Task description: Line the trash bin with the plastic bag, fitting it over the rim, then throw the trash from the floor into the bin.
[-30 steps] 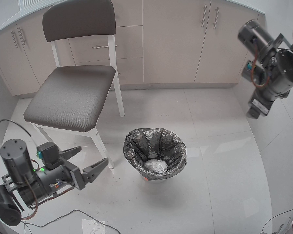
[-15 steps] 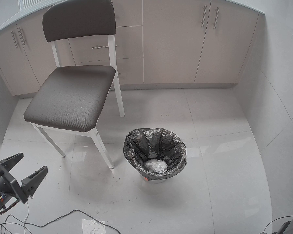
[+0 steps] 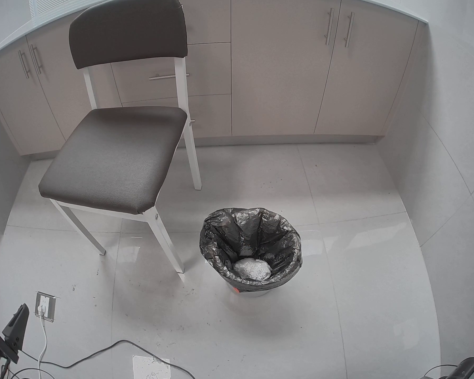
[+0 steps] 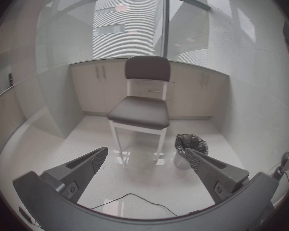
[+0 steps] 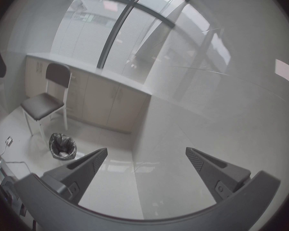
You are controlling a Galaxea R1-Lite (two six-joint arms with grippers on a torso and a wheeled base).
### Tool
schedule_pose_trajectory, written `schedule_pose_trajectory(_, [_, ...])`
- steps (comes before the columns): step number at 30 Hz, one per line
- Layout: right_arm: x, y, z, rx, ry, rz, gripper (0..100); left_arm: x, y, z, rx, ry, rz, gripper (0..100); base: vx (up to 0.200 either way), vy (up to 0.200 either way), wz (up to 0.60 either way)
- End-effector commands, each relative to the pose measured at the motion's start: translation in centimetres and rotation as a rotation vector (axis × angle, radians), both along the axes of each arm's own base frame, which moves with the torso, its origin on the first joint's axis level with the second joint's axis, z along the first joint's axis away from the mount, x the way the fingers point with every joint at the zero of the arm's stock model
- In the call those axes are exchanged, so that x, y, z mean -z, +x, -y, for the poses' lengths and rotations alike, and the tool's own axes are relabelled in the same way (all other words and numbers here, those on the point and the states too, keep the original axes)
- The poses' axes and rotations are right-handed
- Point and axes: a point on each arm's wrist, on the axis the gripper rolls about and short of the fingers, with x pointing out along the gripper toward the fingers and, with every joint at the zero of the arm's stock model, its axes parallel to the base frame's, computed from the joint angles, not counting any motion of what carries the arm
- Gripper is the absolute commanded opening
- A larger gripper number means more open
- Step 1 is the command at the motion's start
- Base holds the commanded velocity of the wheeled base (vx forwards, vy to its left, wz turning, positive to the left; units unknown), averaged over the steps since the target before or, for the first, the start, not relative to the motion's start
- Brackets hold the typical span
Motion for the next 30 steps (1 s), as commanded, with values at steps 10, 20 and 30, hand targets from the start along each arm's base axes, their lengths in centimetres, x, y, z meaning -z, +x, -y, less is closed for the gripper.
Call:
schedule_pose_trajectory(10, [13.9,-6.5,-3.2,0.054,0.028,0.238,100,6.8,-2.3,0.1,-0.188,0.035,0.12,100,0.0,0.0,0.0])
schedule_pose_trajectory(20, [16.5,-1.9,-3.5,-0.026,0.267,0.152,100,7.5,-1.7,0.6,0.054,0.064,0.177,100,0.0,0.0,0.0])
schedule_pose_trajectory(30, [24.7,10.6,-3.9,-0.179,0.353,0.235,100,7.5,-1.6,0.6,0.046,0.063,0.173,100,0.0,0.0,0.0])
